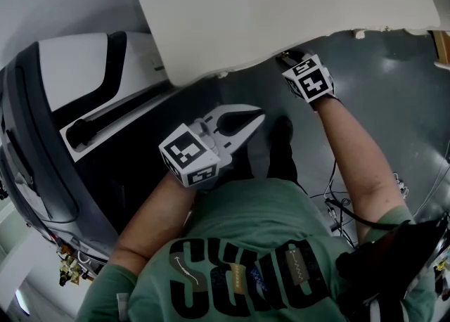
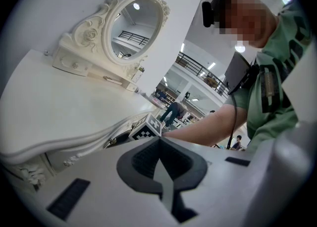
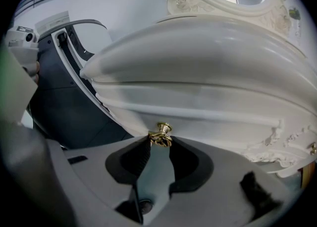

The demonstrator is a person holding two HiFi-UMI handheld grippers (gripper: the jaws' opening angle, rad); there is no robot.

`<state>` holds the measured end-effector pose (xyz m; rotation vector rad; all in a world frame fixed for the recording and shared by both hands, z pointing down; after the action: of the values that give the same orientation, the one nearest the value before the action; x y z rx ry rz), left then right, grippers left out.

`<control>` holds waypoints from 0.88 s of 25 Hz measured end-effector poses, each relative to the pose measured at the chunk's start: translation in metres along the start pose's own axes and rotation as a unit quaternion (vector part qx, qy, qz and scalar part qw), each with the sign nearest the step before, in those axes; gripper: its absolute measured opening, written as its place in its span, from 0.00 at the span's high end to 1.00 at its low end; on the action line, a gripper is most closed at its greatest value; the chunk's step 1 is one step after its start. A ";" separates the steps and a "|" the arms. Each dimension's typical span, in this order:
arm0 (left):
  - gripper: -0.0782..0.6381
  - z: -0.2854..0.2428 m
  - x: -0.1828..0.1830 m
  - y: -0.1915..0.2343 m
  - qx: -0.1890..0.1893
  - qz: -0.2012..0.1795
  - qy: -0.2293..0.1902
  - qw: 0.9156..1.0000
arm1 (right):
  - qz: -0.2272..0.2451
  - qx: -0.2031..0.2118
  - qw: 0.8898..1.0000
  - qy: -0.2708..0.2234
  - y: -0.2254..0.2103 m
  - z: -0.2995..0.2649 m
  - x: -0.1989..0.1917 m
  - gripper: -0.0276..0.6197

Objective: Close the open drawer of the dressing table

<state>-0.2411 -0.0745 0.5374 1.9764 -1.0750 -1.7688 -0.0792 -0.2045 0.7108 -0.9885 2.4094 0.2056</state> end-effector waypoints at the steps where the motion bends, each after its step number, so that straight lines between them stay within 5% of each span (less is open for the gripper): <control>1: 0.88 0.000 0.000 0.000 0.000 0.001 0.000 1.000 | -0.001 0.000 1.000 0.000 0.000 0.000 0.001 0.76; 22: 0.88 0.001 -0.002 0.005 0.003 0.013 -0.005 1.000 | -0.005 0.000 1.000 0.008 -0.003 -0.010 0.012 0.78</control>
<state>-0.2433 -0.0763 0.5416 1.9501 -1.1056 -1.7667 -0.0883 -0.2177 0.7132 -1.0058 2.4182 0.1955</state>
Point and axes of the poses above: the fingertips, and each gripper's own axes: z backward along the fingers, y to its left, x out of its top, the point moved 9 cm from there along z, backward along the fingers, and after that the axes turned 9 degrees about -x, right-handed, at the moved point
